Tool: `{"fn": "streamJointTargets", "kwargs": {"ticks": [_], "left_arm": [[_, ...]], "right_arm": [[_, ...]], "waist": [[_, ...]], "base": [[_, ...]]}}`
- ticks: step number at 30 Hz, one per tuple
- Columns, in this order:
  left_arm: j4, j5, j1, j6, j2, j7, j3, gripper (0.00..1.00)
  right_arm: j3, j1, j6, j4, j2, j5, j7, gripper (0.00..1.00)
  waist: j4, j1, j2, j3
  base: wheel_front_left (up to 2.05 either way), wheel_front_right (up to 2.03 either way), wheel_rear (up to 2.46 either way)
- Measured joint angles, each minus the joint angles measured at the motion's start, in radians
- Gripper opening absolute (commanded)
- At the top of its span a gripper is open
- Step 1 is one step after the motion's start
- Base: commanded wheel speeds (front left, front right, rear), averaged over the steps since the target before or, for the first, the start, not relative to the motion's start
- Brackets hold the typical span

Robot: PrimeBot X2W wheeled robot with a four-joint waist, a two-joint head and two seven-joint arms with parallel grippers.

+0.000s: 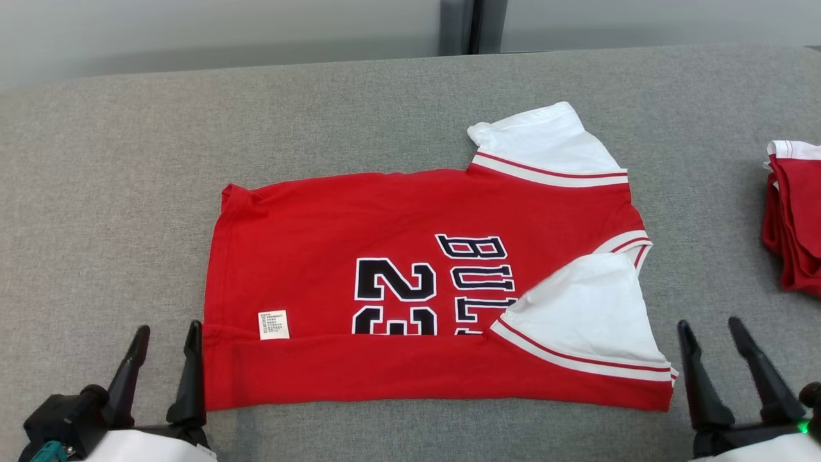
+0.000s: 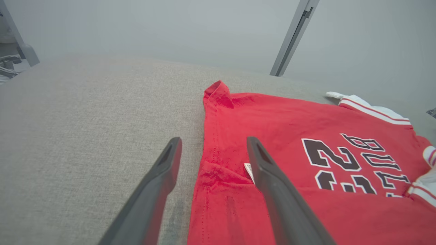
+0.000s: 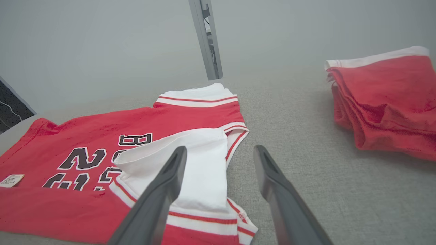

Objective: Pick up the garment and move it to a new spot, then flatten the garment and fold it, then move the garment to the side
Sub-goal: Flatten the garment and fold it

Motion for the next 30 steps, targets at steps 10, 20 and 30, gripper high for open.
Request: {"fn": "streamJointTargets", "kwargs": {"ticks": [10, 20, 30], "left_arm": [[-0.075, 0.07, -0.095, 0.021, 0.035, -0.082, 0.029, 1.0], [-0.075, 0.088, -0.129, 0.029, 0.052, -0.049, 0.004, 1.0], [0.026, 0.092, -0.462, -0.048, 0.064, 0.052, -0.067, 1.0]], "right_arm": [[-0.056, -0.135, 0.0, -0.076, -0.016, -0.046, -0.013, 1.0], [-0.048, -0.188, 0.0, -0.051, -0.015, -0.043, -0.01, 1.0], [-0.053, -0.238, 0.0, -0.058, -0.011, -0.036, -0.01, 1.0]], "waist": [[-0.006, 0.0, 0.0, -0.007], [0.001, 0.0, 0.0, 0.025], [0.005, 0.0, -0.0001, 0.099]], "base": [[0.0, 0.0, 0.0], [0.0, 0.0, 0.0], [0.0, 0.0, 0.0]]}}
